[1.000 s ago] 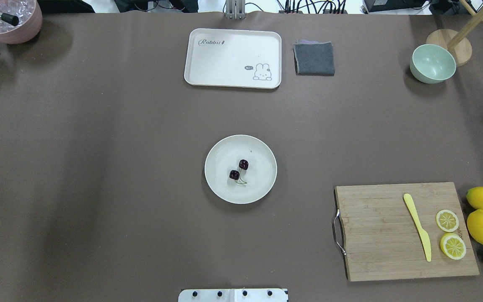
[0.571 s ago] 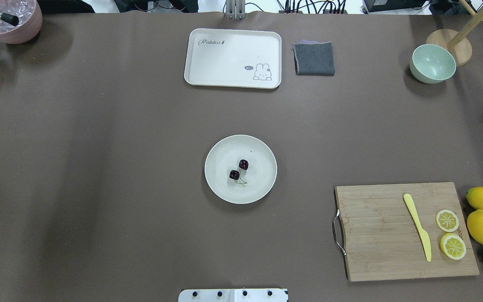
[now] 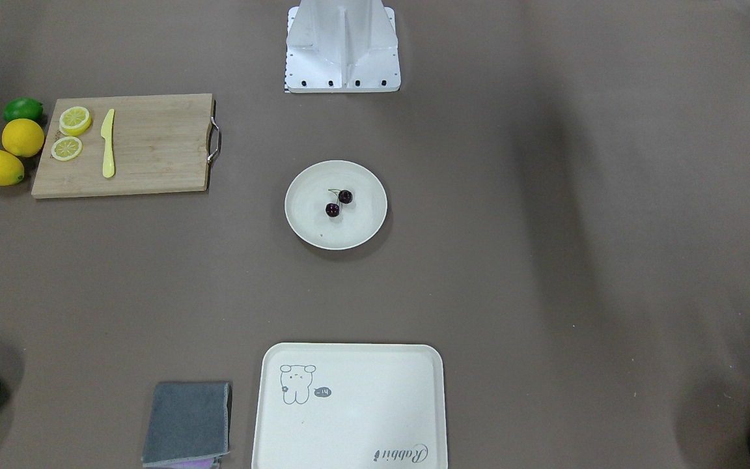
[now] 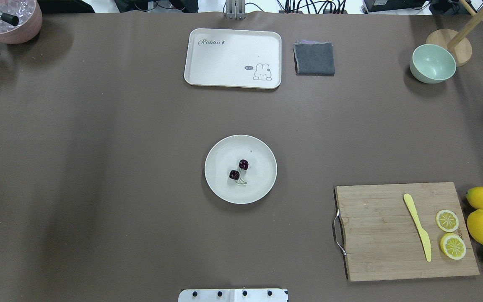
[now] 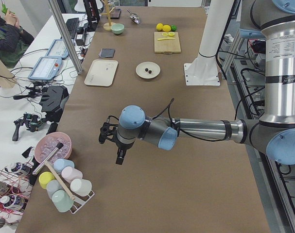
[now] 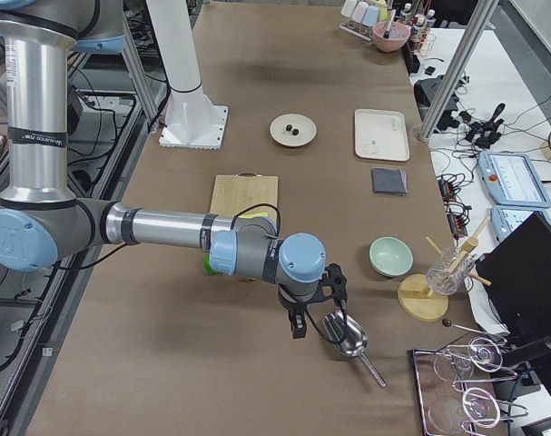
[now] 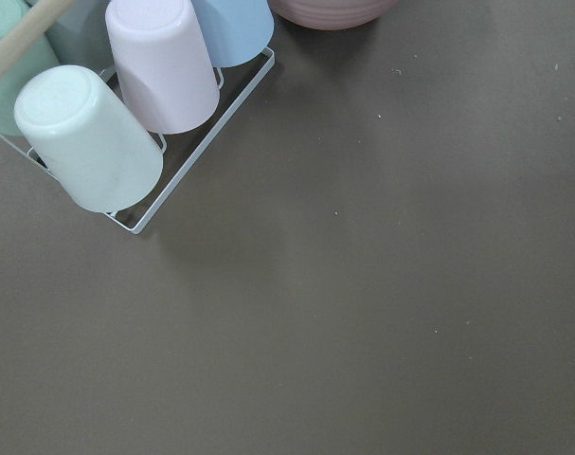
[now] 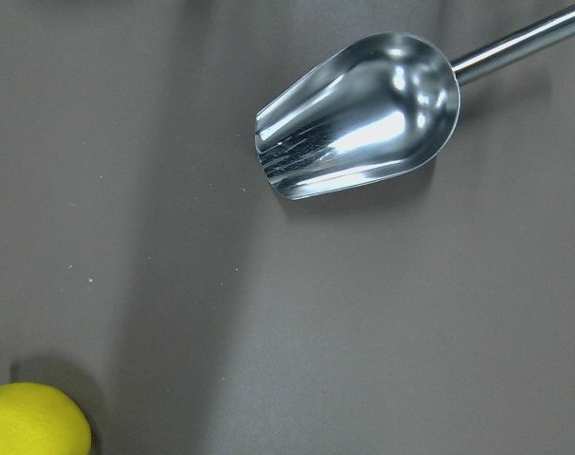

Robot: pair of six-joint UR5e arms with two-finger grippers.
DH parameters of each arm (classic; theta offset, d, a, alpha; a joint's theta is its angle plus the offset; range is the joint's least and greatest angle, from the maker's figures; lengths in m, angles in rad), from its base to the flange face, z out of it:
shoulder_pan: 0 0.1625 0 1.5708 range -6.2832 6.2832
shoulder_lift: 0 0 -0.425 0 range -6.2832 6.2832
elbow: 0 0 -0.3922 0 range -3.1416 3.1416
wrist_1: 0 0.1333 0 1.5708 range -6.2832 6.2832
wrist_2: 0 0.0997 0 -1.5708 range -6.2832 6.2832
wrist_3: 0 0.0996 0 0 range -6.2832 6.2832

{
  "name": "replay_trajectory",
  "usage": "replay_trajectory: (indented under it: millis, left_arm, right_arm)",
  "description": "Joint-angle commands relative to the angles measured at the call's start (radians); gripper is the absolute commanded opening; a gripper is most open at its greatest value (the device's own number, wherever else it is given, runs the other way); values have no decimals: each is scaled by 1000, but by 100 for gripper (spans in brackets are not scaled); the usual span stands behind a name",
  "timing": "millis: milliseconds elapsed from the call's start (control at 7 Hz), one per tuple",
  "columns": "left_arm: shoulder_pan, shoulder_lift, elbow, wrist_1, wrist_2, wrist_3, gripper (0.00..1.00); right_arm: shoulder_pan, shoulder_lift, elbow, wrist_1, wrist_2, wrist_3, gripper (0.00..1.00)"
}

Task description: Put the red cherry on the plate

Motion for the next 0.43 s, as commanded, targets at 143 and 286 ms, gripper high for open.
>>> replay_trajectory:
  millis: [143,286]
  left_arm:
    - [0,-6,1,1,0,0,98]
    - [-2,-7,1,1,0,0,98]
  right_arm:
    - [0,0,0,-1,12,0,100]
    - [0,0,0,1,12,0,100]
